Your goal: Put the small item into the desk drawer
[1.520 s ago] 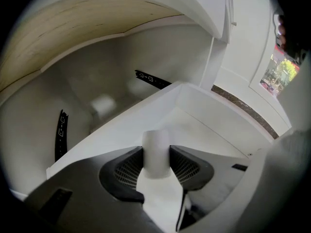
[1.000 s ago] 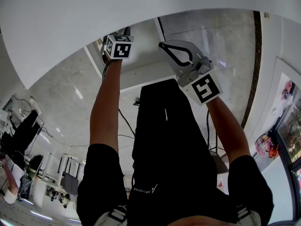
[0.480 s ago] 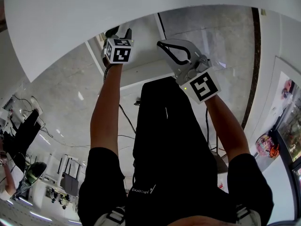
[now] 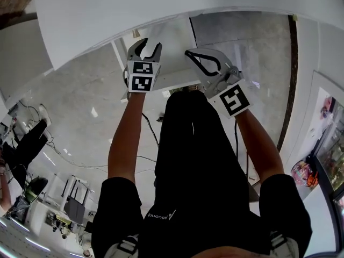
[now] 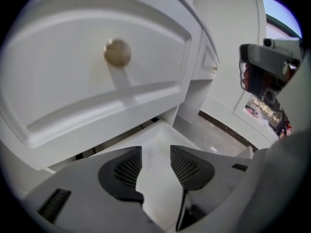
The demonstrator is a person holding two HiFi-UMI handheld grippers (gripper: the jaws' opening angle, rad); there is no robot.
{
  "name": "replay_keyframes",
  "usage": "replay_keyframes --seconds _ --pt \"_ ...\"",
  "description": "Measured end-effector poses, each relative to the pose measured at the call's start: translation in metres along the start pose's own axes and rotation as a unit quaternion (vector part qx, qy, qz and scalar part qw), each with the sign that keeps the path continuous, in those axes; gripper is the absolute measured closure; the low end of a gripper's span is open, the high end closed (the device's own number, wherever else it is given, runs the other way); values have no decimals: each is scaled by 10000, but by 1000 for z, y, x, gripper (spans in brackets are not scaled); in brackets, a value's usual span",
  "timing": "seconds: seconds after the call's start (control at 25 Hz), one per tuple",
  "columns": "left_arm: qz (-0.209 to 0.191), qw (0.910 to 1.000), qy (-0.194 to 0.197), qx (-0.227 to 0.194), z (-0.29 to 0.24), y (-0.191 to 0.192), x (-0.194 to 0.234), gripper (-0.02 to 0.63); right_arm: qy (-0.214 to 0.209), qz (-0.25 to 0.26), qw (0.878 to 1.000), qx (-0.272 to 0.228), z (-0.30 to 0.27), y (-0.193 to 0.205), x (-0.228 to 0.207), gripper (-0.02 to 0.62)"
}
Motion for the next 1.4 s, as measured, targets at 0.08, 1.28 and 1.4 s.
replay_keyframes --seconds 0.08,1.28,1.4 --pt "-26 9997 58 -249 22 -12 -11 425 30 -15 10000 -74 3 -13 3 594" --pt "-1355 9205 55 -3664 366 -242 -187 597 298 -888 9759 -1969 142 -276 17 594" --pt "-1522 9103 64 -3849 391 -256 -203 604 335 -880 9721 -2148 156 -296 21 594"
Point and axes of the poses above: the fingertips, and each gripper's own axes: z backward along the fingers, x to its left, y out of its underside, the point moved 4 cm from there along z, backward along the fingers, and after that the axes turned 14 degrees about y, right-handed, at the moved point
